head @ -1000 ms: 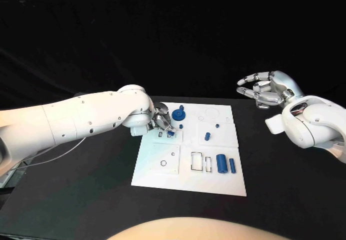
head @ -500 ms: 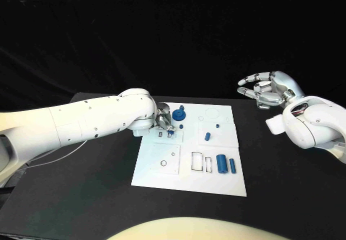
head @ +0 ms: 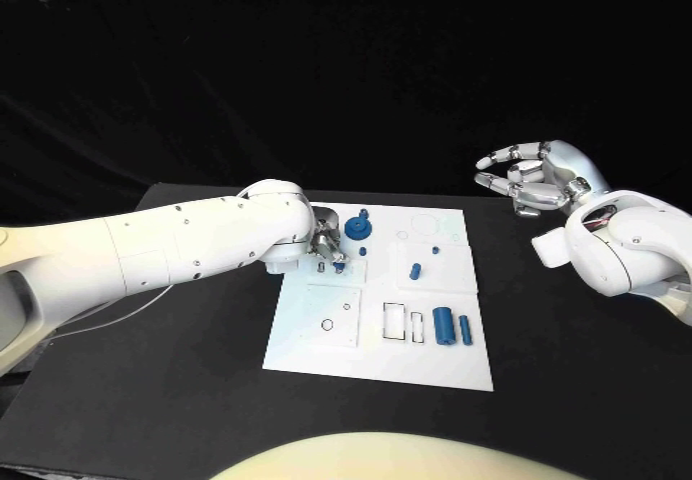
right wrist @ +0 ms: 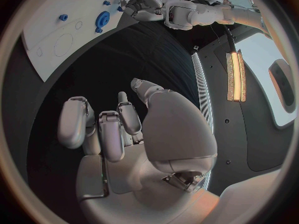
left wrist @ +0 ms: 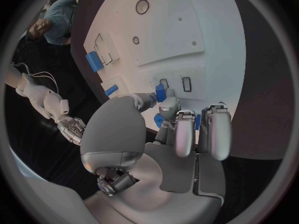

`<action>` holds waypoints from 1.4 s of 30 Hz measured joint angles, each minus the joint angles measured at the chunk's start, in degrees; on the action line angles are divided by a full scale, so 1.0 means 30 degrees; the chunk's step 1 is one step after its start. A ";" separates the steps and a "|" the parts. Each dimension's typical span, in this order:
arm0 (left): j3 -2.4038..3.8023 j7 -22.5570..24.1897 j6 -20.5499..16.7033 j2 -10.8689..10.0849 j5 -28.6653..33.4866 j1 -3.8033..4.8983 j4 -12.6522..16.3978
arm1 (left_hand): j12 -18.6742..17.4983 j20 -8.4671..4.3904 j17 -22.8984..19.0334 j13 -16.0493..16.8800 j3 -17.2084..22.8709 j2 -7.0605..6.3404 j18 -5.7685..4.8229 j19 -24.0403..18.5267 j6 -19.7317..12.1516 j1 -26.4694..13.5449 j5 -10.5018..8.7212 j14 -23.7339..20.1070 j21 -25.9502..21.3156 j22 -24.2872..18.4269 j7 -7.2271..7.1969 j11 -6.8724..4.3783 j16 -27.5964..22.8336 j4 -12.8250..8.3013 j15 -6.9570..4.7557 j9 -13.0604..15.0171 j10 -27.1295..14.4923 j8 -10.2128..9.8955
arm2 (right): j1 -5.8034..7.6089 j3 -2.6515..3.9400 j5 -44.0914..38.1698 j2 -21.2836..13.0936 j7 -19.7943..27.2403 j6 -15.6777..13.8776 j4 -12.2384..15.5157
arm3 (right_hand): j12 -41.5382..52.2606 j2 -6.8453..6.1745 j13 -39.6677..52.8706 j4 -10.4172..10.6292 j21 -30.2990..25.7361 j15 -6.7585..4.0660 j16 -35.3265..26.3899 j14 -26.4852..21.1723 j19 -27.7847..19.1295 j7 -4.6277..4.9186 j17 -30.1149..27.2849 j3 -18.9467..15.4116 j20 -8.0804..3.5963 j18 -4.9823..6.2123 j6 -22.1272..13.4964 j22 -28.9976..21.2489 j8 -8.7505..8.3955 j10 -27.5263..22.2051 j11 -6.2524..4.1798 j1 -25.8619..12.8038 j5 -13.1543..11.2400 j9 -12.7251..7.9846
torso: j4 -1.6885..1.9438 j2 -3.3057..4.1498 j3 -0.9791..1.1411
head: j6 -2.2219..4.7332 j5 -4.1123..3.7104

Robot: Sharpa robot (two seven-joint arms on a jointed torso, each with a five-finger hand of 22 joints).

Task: Assemble the parts on the task board

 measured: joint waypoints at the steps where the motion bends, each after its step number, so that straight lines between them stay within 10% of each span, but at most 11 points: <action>1: 0.0000 -0.0015 0.0002 0.0006 -0.0062 -0.0021 -0.0012 | 0.0002 0.0000 0.0000 0.0036 0.0000 0.0000 0.0001 -0.0001 -0.0018 0.0000 0.0000 0.0000 0.0000 0.0000 -0.0035 -0.0003 0.0000 0.0000 0.0000 0.0000 0.0003 0.0007 | 0.0000 0.0000 0.0000 0.0000 0.0001 -0.0001 0.0004 | 0.0000 0.0000 0.0001 0.0000 0.0000 0.0000 0.0000 0.0000 0.0000 0.0000 0.0000 0.0000 0.0000 0.0000 0.0000 0.0000 0.0000 0.0000 0.0000 0.0000 -0.0001 -0.0001 | 0.0000 0.0000 0.0000 | -0.0004 0.0004; 42: 0.0016 -0.0199 0.0382 -0.0086 -0.0883 -0.0179 0.0242 | 0.0763 -0.0138 0.0000 0.0760 0.0502 -0.0303 0.0008 0.0136 0.0152 -0.0703 -0.0070 -0.0002 0.0221 -0.0006 -0.0198 -0.0204 0.0000 -0.0498 -0.0269 0.0537 0.0608 0.0547 | -0.0011 0.0000 -0.0002 -0.0031 0.0032 -0.0010 0.0099 | 0.0000 0.0001 -0.0036 0.0056 -0.0082 0.0000 0.0000 0.0000 0.0000 0.0000 0.0009 -0.0057 0.0000 0.0000 0.0001 -0.0024 -0.0001 0.0000 0.0000 -0.0001 -0.0001 0.0010 | 0.0026 -0.0009 0.0002 | -0.0216 0.0044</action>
